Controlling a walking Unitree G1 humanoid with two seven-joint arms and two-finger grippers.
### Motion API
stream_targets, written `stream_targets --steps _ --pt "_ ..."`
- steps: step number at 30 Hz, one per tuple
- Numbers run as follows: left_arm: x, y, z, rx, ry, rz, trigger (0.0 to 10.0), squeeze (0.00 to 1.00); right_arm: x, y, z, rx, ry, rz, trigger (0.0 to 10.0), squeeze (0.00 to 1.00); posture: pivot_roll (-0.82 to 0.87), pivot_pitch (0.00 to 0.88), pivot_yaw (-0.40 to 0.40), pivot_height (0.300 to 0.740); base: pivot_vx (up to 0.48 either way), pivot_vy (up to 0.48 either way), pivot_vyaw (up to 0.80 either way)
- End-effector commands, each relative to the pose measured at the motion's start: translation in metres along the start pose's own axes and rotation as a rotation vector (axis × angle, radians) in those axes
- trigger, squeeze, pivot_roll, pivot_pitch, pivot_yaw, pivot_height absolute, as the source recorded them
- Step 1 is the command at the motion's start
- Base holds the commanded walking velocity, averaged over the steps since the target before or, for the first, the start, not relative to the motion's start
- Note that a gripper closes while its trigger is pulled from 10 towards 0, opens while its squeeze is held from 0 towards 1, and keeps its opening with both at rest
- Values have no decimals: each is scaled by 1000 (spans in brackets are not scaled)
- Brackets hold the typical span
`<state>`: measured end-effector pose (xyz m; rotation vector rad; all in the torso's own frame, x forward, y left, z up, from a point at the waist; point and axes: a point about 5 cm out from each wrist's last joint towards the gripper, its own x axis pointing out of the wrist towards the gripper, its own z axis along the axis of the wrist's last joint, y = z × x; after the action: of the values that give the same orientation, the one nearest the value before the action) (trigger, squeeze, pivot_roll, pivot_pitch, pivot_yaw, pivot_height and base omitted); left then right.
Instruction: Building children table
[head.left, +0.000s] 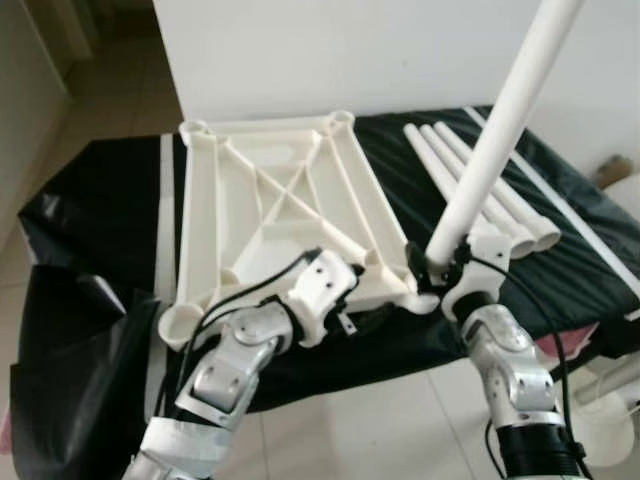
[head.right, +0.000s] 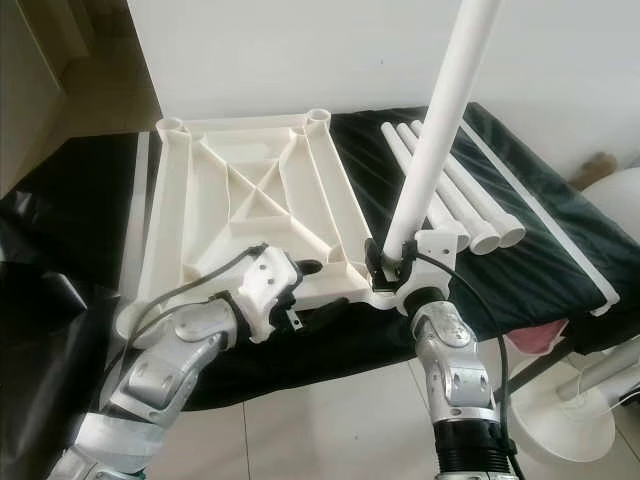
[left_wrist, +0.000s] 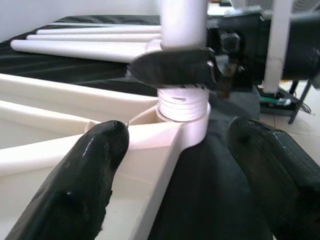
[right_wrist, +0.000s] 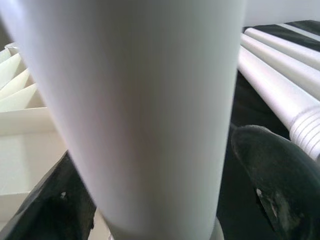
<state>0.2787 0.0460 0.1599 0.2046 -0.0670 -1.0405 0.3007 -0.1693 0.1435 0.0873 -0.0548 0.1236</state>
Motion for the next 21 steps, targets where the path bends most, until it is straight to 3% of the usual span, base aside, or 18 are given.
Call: stream_targets --steps 1,6,11,16,17,21 --pt "-2 2 0 -13 -4 48 10000 0 -2 -2 -5 13 5 -16 10000 0 -11 45 -49 740 0 0 0" --pt "-2 1 -5 -60 21 51 10000 0 -3 -2 -5 -2 -3 -13 10000 0 -15 45 -46 740 0 0 0" --pt "-2 -6 -8 -21 16 -9 10000 0 -2 -4 -6 -32 -1 38 10000 0 -17 45 -44 740 0 0 0" --pt "-1 -11 -7 -5 19 -54 10000 0 2 -6 -5 -79 9 158 10000 0 -24 47 -39 740 0 0 0" --pt "-1 -12 -6 1 20 -64 10000 0 4 -7 -4 -119 22 240 10000 0 -24 47 -39 740 0 0 0" --pt "-1 -12 -6 2 22 -66 10000 0 6 -10 -4 -158 39 305 10000 0 -25 44 -39 740 0 0 0"
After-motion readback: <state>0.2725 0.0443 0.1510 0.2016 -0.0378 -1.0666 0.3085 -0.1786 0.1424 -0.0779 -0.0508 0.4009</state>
